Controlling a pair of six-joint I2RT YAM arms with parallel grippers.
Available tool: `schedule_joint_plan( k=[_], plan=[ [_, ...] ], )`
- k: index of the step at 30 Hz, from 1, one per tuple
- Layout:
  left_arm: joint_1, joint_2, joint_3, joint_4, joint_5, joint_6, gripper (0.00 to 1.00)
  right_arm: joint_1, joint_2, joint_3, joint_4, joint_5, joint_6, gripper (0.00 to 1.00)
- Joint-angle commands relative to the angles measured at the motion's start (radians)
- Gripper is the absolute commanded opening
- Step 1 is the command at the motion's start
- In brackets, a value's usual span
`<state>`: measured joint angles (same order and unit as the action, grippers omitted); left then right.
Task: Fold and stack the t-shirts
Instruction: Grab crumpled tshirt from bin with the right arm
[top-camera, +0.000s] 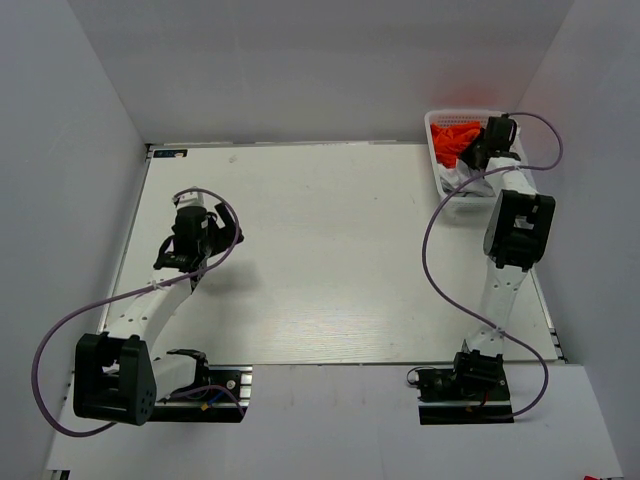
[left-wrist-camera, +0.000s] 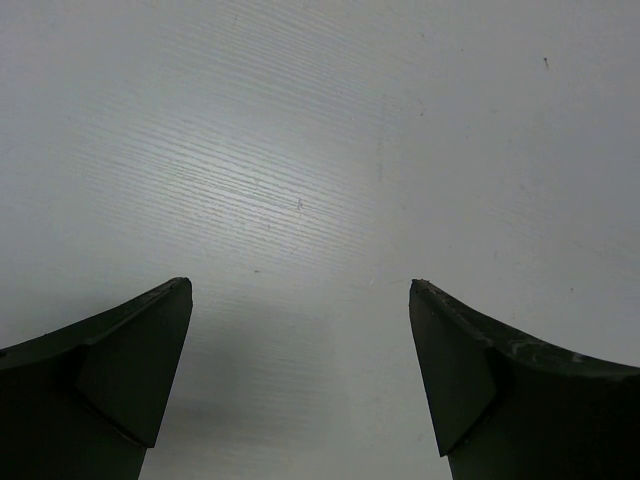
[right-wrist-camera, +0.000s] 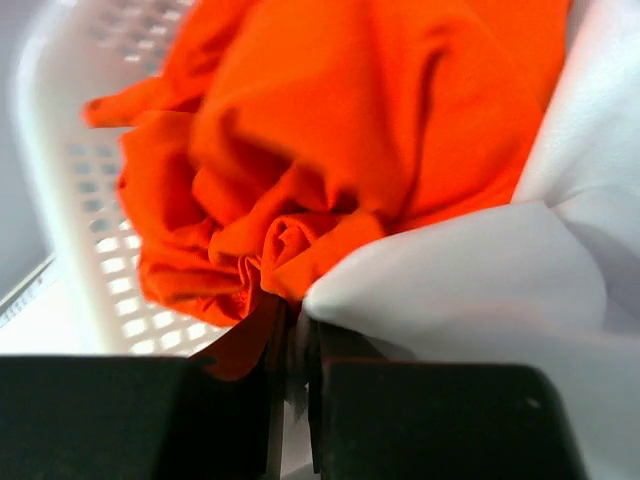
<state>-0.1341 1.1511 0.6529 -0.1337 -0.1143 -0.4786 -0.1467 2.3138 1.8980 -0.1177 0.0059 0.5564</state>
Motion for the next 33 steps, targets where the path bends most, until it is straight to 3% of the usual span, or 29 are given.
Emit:
schedule_joint_plan(
  k=[1, 11, 19, 33],
  plan=[
    [-0.004, -0.022, 0.034, 0.029, 0.037, 0.008, 1.00, 0.016, -0.204, -0.010, 0.023, 0.029, -0.090, 0.00],
    [-0.004, -0.102, 0.005, 0.048, 0.067, 0.008, 1.00, 0.015, -0.473, 0.022, 0.036, 0.080, -0.199, 0.00],
    [-0.004, -0.136, -0.013, 0.071, 0.088, -0.002, 1.00, 0.013, -0.456, 0.355, 0.018, 0.101, -0.214, 0.00],
    [-0.004, -0.145, -0.022, 0.071, 0.088, -0.002, 1.00, 0.010, -0.470, 0.427, 0.105, 0.118, -0.260, 0.00]
  ],
)
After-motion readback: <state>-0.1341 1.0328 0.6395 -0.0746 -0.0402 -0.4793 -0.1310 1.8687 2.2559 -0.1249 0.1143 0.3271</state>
